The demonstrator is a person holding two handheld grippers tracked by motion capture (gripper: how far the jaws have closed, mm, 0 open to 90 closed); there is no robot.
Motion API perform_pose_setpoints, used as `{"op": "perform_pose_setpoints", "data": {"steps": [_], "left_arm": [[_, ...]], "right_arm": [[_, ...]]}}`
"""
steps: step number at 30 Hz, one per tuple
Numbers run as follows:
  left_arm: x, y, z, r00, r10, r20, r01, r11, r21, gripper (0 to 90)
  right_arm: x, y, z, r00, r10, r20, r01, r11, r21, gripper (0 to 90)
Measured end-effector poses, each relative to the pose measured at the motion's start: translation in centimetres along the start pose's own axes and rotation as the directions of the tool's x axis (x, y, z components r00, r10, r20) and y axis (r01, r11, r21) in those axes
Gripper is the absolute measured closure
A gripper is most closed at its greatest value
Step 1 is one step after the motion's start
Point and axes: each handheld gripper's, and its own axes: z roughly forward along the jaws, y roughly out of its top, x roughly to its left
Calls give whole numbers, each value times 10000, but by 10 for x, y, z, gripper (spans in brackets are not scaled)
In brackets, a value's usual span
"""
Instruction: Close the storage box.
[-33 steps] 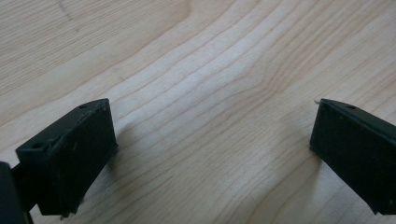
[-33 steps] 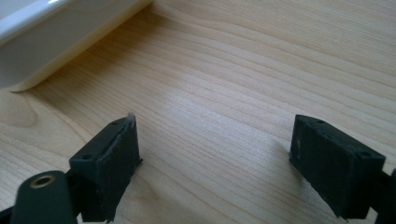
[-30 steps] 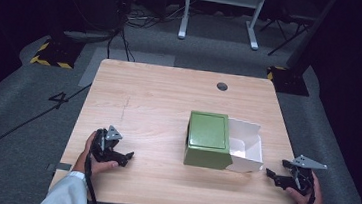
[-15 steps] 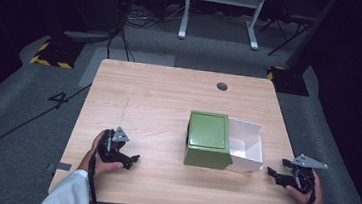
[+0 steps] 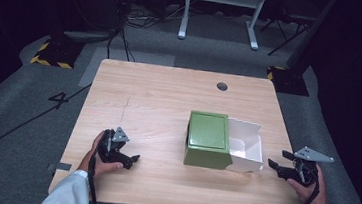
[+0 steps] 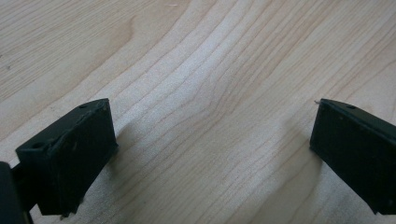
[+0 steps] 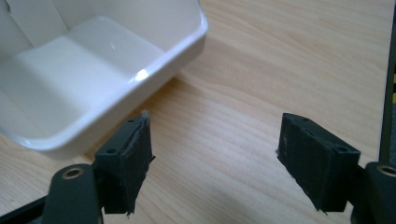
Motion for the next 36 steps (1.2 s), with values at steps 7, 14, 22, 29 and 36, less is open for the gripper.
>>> {"op": "perform_pose_setpoints", "data": {"steps": [7,14,22,29,36], "left_arm": [[0,0,0,10000,-1,-2,1,10000,-2,5],[0,0,0,10000,-2,1,2,10000,-1,5],[-1,0,0,10000,-50,-22,50,10000,-1,5],[-4,1,1,10000,-22,-21,22,10000,-5,5],[-6,2,2,9998,-119,-139,119,9999,-2,5]], "right_arm": [[4,22,3,9991,-367,-213,366,9993,-93,272],[8,34,14,9971,-420,-627,426,9991,77,284],[14,36,27,9951,-392,-911,434,9981,449,301],[17,32,38,9946,-169,-1024,235,9977,631,379],[21,30,47,9915,-55,-1300,160,9967,801,431]]}}
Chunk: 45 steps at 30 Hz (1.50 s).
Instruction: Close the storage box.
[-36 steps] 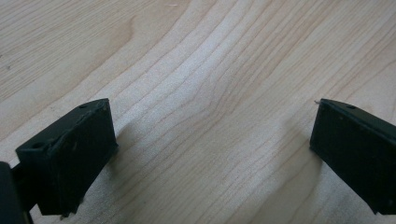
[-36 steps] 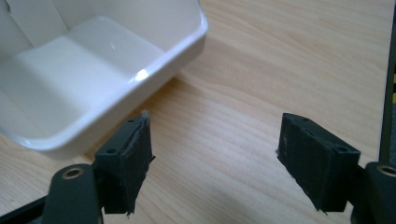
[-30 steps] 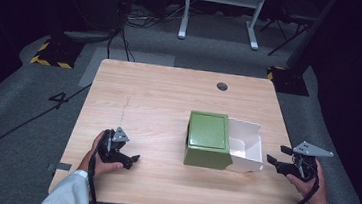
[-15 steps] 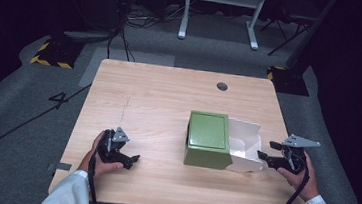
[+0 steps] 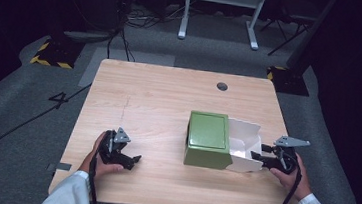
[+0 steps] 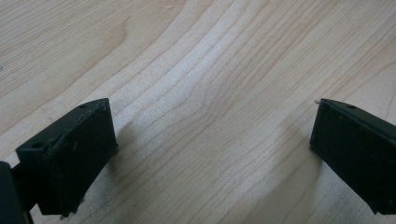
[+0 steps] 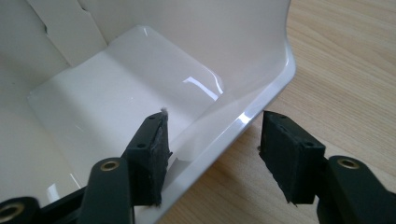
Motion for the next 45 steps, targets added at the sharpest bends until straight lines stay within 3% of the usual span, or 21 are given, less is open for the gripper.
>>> {"op": "perform_pose_setpoints", "data": {"steps": [3,11,27,45], "left_arm": [[-5,2,2,9998,-169,-88,169,9999,7,5],[-6,3,3,9999,-104,-71,104,9999,-9,4],[-6,3,3,9999,-106,-63,106,9999,-13,5],[-6,3,3,9999,-96,-56,96,10000,-12,5]], "right_arm": [[4,2,2,10000,-31,94,30,10000,79,456],[14,13,7,9994,-354,41,353,9993,158,489],[40,38,26,9939,-1027,-396,1040,9940,334,492],[58,55,37,9898,-1307,-573,1324,9908,281,516]]}}
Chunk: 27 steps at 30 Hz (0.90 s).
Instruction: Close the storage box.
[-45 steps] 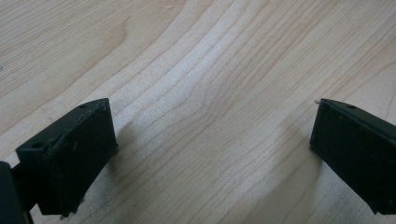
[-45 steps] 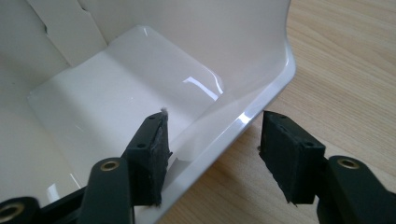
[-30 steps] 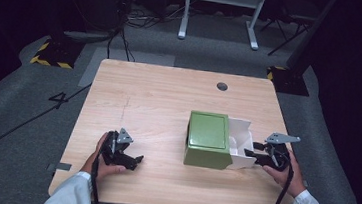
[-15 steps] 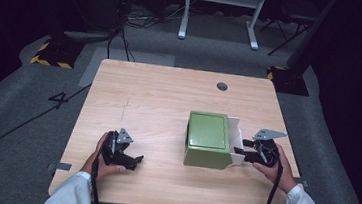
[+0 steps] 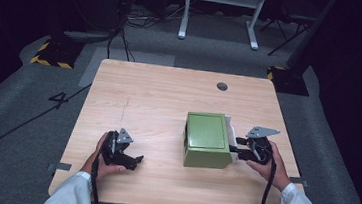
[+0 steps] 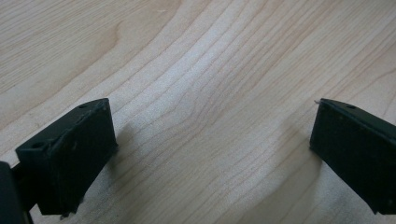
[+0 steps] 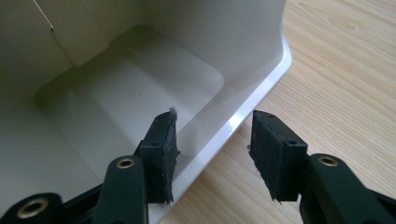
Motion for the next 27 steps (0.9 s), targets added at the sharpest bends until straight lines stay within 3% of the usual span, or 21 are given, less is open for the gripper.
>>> {"op": "perform_pose_setpoints", "data": {"steps": [15,18,22,27], "left_arm": [[0,0,0,10000,-5,1,5,10000,1,5],[0,0,0,10000,-33,14,33,10000,-3,5],[0,0,0,10000,0,2,0,10000,1,5],[0,0,0,10000,-9,43,9,10000,-3,4]], "right_arm": [[11,9,10,9988,-269,-400,276,9995,171,476],[9,10,8,9970,-385,-665,389,9992,54,432],[10,11,8,9950,-858,-517,867,9961,149,351],[11,13,6,9929,-1126,-373,1133,9934,189,326]]}}
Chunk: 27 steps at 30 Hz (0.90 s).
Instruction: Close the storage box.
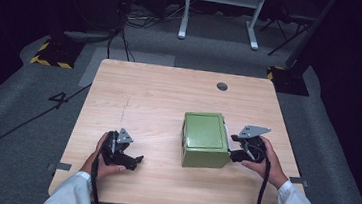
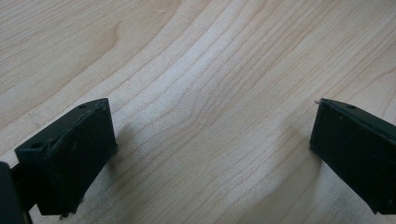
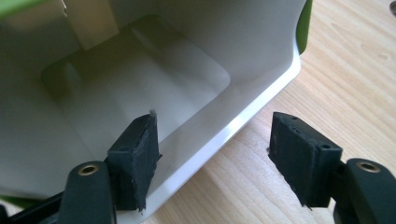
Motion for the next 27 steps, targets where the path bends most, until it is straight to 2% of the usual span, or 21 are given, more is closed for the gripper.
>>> {"op": "perform_pose_setpoints", "data": {"steps": [5,9,15,22,27], "left_arm": [[0,0,0,10000,7,-4,-7,10000,-4,4],[0,0,0,10000,53,-22,-53,10000,5,4],[0,0,0,10000,62,-17,-62,10000,8,4],[0,0,0,10000,65,-8,-65,10000,7,4],[0,0,0,10000,61,-6,-61,10000,4,4]], "right_arm": [[-3,1,-6,9998,-160,156,160,9999,-19,320],[-8,0,-16,9996,-108,262,113,9997,-214,316],[-10,1,-29,9985,-333,437,352,9985,-416,293],[-11,-1,-39,9966,-399,723,433,9980,-463,274],[-12,-7,-43,9944,-497,931,527,9982,-301,256]]}}
